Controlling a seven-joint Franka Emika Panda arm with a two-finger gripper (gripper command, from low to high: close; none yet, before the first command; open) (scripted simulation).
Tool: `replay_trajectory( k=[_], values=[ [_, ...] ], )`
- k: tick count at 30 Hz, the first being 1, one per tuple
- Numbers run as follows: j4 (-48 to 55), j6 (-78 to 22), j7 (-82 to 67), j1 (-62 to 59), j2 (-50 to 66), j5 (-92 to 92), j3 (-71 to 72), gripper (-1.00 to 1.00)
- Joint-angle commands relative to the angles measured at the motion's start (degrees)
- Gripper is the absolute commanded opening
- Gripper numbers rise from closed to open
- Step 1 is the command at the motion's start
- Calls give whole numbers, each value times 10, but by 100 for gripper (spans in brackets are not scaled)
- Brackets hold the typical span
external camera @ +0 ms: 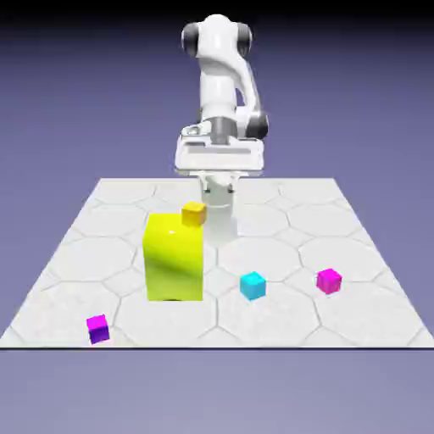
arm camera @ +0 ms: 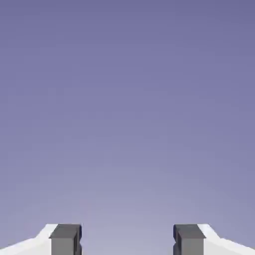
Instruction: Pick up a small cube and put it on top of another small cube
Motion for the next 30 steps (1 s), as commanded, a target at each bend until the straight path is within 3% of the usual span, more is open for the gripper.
replay_trajectory(
  k=[1,22,29,30],
  values=[
    [10,-13,10,9,21,-2,9,0],
    [217,-295,216,206,457,-47,208,0],
    [222,-205,255,248,562,-101,162,0],
    [222,-205,255,248,562,-101,162,-100]
  ],
)
